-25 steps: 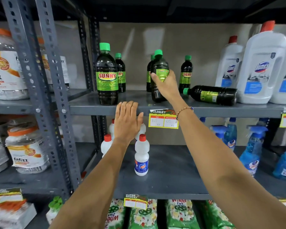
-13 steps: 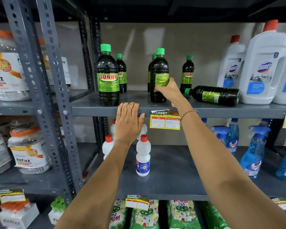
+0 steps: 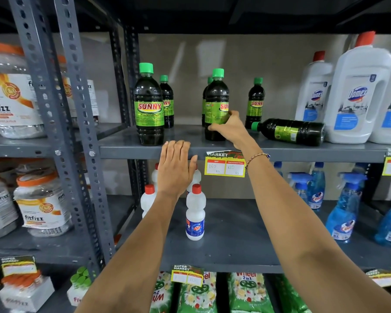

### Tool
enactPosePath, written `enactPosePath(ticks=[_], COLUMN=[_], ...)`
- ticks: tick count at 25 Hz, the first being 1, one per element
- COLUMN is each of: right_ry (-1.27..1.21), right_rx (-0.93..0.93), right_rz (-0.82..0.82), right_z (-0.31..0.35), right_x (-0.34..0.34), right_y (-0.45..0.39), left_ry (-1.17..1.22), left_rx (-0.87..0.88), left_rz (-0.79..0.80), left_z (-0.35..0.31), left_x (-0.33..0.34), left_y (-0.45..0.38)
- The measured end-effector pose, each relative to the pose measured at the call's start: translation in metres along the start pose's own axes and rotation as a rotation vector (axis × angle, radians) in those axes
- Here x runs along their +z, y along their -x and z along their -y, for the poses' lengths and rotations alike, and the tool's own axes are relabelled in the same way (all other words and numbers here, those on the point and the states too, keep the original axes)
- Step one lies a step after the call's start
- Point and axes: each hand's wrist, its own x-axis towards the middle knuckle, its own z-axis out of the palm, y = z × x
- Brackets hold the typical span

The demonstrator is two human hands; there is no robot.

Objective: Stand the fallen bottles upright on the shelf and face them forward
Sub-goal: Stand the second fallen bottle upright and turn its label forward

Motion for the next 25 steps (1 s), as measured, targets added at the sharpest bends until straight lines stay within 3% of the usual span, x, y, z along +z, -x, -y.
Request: enactPosePath(ticks=[5, 8, 12, 25], right_ry=[0.001, -0.014, 0.028, 0.03], right_rx=[-0.018, 0.041, -0.001, 0.025], right_rz=[-0.04, 0.058, 0.009, 0.11], right_z=[-0.0007, 0.0008, -0.0011, -0.0007], right_x=[0.0006, -0.0001, 0.0005, -0.0024], right_y=[0.0021, 0.0028, 0.0029, 0.0037], left_ry=[0.001, 0.009, 0.021, 0.037], left_rx=[-0.001, 0.0, -0.016, -0.011], left_rz=[0.007, 0.013, 0.028, 0.039], left_z=[0.0001, 0.0005, -0.001, -0.0005], left_x=[-0.0013, -0.0031, -0.0054, -0.0064], left_y=[-0.0003, 0.0004, 0.0002, 0.0001])
